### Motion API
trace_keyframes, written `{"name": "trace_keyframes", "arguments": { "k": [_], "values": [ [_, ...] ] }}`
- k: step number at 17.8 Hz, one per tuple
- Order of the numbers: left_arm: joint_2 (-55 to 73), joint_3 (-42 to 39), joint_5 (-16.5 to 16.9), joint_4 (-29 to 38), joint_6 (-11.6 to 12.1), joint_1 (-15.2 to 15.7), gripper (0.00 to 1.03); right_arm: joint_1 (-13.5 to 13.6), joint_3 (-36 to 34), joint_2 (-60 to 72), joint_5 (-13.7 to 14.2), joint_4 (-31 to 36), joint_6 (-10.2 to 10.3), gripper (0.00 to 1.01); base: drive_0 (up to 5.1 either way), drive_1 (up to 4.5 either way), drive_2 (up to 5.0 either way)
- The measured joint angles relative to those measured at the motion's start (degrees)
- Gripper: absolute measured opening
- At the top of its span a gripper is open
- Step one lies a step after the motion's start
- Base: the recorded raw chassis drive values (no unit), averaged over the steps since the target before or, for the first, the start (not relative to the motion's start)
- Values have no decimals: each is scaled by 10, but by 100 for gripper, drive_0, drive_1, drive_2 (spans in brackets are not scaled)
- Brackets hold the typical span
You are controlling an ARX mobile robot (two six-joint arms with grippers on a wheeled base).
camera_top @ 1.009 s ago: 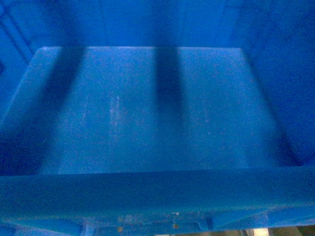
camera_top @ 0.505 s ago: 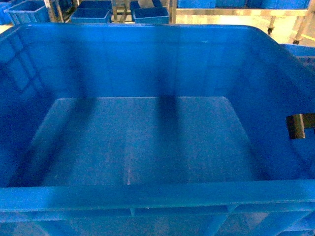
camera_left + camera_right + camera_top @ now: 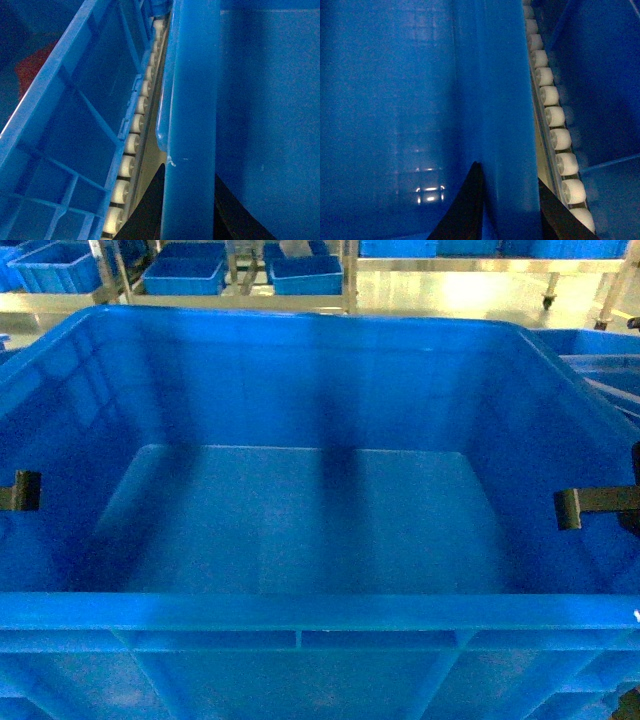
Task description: Place box next to blue box on left shelf
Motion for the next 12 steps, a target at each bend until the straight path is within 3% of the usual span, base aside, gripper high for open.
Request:
{"name": "trace_keyframes", "arguments": {
  "k": [4,6,9,11,12],
  "values": [
    [27,12,17,20,4,13,13,-4,24,16,6,-2,-5,15,0,0,0],
    [37,24,18,6,-1,6,13,-8,31,19,5,-11,-9,15,0,0,0],
    [52,42,12,-25,-25,-15,13,-21,34,20,7,-20,-23,15,0,0,0],
    [67,38,10,-49,-61,-26,13,-29,34,20,6,-26,-47,15,0,0,0],
    [73,38,14,-51,-65,-25,13,-29,35,27,5,-31,-48,15,0,0,0]
  ]
}}
